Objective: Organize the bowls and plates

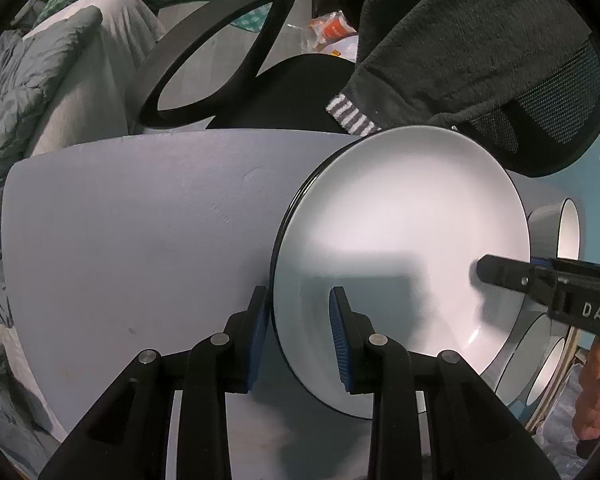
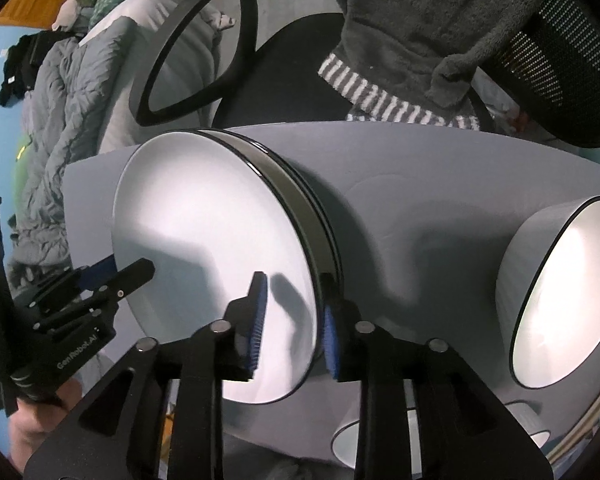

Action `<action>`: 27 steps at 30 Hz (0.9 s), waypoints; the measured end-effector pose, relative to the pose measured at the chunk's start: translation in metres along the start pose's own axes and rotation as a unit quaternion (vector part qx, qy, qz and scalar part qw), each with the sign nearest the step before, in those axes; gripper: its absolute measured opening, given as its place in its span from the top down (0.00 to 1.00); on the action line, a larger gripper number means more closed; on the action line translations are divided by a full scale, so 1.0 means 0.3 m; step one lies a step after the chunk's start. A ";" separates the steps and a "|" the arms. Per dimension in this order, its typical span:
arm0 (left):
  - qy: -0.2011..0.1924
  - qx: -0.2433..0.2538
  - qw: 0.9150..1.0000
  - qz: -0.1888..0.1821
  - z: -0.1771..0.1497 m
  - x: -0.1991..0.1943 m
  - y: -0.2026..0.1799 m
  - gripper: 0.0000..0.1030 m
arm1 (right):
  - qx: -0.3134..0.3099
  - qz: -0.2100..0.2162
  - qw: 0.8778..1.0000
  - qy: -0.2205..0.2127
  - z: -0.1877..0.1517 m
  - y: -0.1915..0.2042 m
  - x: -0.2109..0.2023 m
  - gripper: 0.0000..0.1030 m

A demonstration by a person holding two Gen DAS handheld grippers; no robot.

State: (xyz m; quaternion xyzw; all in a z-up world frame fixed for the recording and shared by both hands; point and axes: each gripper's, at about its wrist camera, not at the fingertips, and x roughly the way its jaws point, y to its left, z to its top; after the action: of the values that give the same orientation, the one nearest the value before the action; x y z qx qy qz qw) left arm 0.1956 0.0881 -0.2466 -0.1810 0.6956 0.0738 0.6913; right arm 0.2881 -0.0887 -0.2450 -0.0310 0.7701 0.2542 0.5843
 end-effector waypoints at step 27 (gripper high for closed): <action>-0.071 0.001 0.997 -0.024 -0.131 -0.180 0.003 0.46 | 0.015 -0.038 0.998 -0.041 -0.100 0.079 -0.062 0.32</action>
State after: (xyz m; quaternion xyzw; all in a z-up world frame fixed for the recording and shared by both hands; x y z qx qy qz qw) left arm 0.1573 0.0832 -0.1921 -0.1912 0.6406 0.0694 0.7404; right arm 0.2593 -0.0856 -0.2138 -0.0414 0.7475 0.2211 0.6250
